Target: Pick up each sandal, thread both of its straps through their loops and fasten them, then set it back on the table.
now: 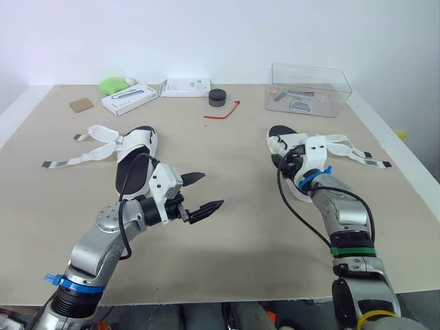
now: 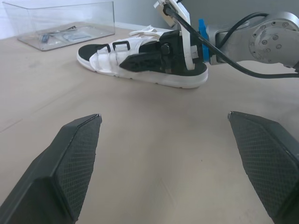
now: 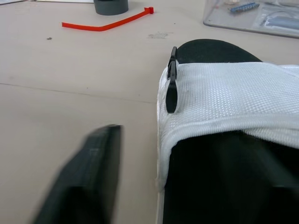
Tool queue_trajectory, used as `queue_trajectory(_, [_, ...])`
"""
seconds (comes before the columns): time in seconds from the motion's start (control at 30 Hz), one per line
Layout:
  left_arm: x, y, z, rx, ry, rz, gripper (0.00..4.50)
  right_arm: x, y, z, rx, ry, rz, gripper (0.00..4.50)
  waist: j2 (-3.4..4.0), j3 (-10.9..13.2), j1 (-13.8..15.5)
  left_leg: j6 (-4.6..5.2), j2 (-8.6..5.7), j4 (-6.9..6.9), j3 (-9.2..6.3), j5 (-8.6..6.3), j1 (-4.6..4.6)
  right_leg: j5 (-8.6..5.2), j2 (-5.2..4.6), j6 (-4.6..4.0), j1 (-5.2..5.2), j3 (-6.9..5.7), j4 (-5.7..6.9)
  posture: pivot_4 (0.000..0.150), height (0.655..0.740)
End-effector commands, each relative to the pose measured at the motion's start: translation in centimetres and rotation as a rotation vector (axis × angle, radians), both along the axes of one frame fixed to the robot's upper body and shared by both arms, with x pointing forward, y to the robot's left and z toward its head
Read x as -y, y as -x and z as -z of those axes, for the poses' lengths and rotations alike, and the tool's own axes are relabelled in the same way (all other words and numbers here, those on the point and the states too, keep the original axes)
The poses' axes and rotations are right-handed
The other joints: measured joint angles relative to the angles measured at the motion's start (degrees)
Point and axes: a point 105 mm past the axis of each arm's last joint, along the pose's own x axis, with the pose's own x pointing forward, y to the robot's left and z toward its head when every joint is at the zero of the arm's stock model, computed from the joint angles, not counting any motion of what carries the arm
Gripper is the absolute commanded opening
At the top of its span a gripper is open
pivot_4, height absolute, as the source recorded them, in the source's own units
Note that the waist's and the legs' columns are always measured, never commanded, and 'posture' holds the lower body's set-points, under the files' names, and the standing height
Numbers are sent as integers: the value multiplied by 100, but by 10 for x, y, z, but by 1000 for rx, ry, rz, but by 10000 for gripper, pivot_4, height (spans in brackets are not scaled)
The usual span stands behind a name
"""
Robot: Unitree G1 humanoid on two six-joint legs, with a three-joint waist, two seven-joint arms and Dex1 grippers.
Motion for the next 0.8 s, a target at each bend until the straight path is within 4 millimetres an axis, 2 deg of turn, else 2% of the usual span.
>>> queue_trajectory(0.03, [-1,4,-11,56,-3,-6,45000,-3,-5,-20,77,12,-18,17240,0,0,-3,0,0,0,0,0,0,0,0,0,0,0,0,1500,7400])
queue_trajectory(0.1, [-3,4,-11,59,-8,-11,45000,-3,-6,-20,79,24,-30,7051,0,0,-3,0,0,0,-1,0,0,0,1,0,0,-1,0,1500,7400])
queue_trajectory(0.17, [-6,2,-12,61,-11,-17,45000,-6,-6,-18,72,38,-64,1862,0,0,-5,0,1,0,-1,0,0,0,2,-1,0,0,0,1500,7400])
queue_trajectory(0.27, [-13,0,-15,61,-15,-20,45000,-21,0,-17,49,41,-206,1862,0,0,-9,0,1,0,0,0,1,0,2,0,0,0,0,1500,7400])
queue_trajectory(0.37, [-23,3,-15,58,-45,9,45000,-56,33,-23,46,149,-602,1862,4,3,-24,0,3,-2,0,0,1,-3,6,2,-3,0,-1,1500,7400])
queue_trajectory(0.43, [-29,5,-15,53,-63,26,45000,-69,56,-23,25,231,-809,1862,6,4,-27,4,9,-6,-2,-3,2,-19,12,21,-3,-2,-4,1500,7400])
queue_trajectory(0.63, [-37,13,-13,37,-102,68,45000,-80,115,-11,-41,385,-1236,1862,5,5,26,5,8,-6,-11,-7,-3,-23,5,13,-2,-15,-4,1500,7400])
queue_trajectory(0.8, [-40,23,-8,8,-126,105,45000,-79,129,0,-36,513,-1408,1862,2,6,22,5,4,-3,-6,-7,0,-28,0,21,-1,-15,-5,1500,7400])
